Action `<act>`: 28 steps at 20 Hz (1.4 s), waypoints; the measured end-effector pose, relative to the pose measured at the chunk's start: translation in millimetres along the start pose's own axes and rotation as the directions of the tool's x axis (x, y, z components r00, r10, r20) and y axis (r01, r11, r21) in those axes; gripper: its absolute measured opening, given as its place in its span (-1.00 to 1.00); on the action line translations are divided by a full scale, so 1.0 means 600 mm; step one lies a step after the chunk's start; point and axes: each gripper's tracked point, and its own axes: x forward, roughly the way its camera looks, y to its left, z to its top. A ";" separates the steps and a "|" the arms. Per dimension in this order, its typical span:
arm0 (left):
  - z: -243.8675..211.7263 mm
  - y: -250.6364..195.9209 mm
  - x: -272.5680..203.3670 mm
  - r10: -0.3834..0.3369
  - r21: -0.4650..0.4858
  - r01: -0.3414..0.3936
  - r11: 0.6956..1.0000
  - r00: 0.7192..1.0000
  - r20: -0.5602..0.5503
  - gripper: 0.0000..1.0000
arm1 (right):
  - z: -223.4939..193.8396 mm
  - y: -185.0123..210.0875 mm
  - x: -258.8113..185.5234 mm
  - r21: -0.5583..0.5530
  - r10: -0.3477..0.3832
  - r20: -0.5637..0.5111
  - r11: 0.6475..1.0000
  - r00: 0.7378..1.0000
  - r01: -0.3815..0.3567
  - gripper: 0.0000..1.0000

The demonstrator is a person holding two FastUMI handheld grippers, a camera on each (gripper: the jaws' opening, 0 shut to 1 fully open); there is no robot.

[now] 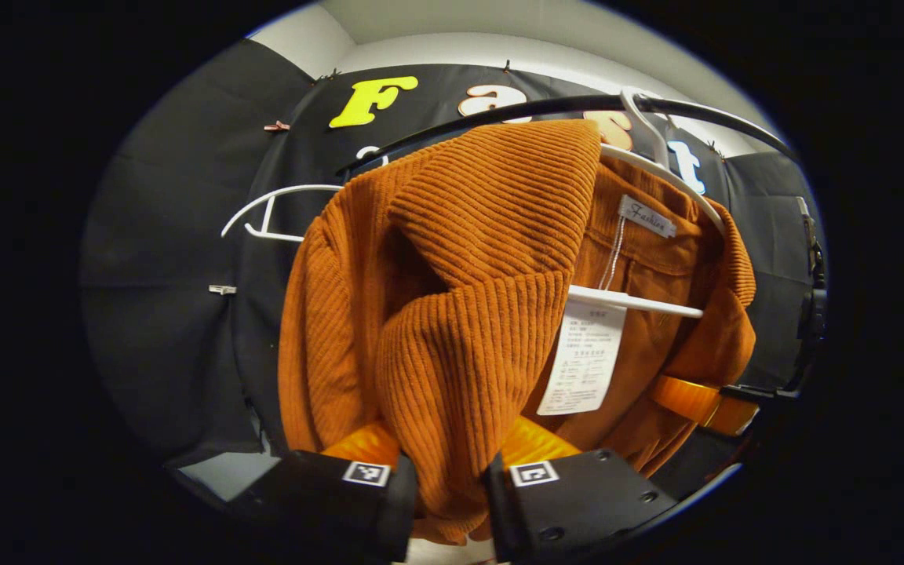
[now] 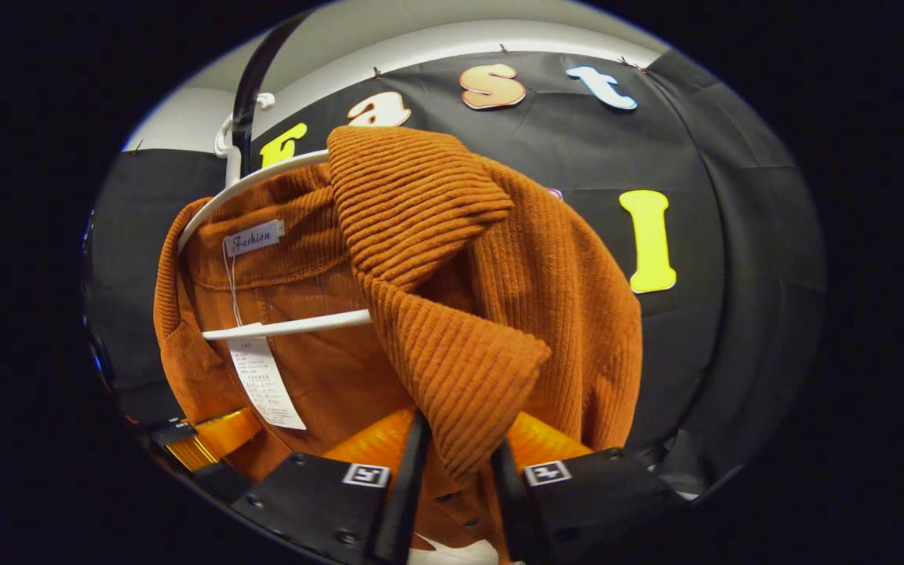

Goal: Grasp the clothes on the hanger with both hands and then place them into the laundry hamper below.

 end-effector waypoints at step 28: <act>0.274 0.205 -0.050 0.100 0.239 -0.166 0.957 0.959 0.265 -0.87 | 0.259 -0.211 -0.030 0.109 -0.156 0.289 0.986 0.944 0.130 -0.68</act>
